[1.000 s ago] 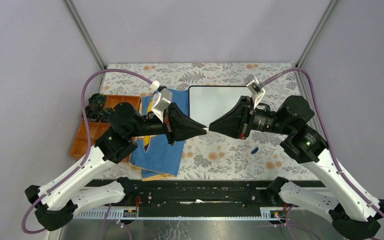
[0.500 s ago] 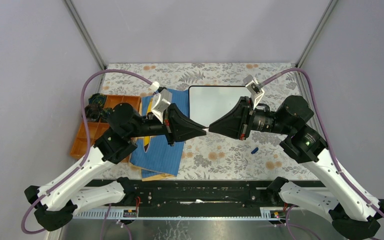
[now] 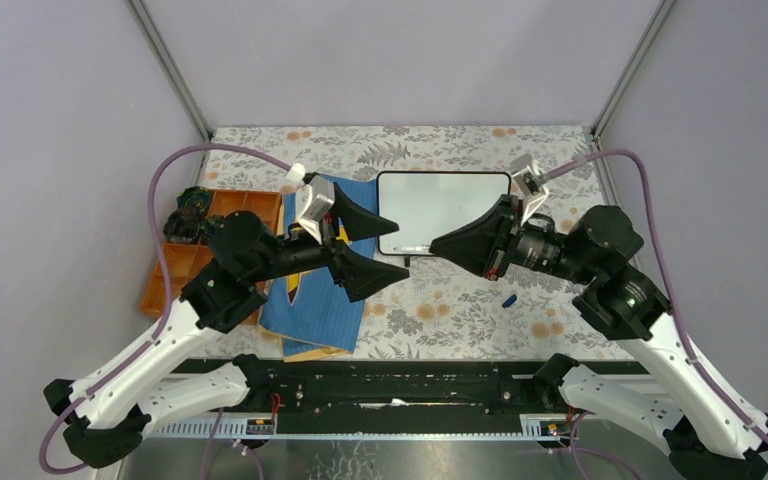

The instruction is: Write a sentence on the whiteboard

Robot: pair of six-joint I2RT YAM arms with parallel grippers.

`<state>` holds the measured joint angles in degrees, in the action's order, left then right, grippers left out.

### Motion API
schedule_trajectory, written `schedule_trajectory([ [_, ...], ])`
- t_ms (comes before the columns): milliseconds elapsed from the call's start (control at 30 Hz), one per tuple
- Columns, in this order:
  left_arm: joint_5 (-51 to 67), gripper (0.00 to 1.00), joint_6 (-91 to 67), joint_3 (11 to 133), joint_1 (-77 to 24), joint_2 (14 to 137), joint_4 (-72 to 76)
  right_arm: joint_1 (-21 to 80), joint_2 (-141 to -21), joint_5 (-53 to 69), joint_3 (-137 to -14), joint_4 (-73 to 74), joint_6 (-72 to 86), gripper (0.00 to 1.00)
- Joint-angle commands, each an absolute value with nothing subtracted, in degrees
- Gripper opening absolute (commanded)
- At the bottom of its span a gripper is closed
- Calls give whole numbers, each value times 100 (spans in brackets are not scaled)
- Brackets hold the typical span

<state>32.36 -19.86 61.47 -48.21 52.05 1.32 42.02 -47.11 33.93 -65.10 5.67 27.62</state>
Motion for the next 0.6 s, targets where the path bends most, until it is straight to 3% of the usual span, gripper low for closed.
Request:
schedule_trajectory([
  [0, 1881, 99, -1600, 5977, -4786, 4680, -270, 4228, -4461, 1598, -6910, 1310, 1960, 0],
  [133, 184, 99, -1331, 5724, -4789, 4410, -642, 4228, -4432, -289, -6748, 1977, 1533, 0],
  [300, -1666, 99, -1551, 5615, -4614, 4916, -1222, 4223, -4582, -2057, -6071, 2244, 1284, 0],
  [567, -1402, 99, -2344, 5198, -3895, 5641, -787, 4223, -4342, -2861, -4846, 1278, 1500, 0],
])
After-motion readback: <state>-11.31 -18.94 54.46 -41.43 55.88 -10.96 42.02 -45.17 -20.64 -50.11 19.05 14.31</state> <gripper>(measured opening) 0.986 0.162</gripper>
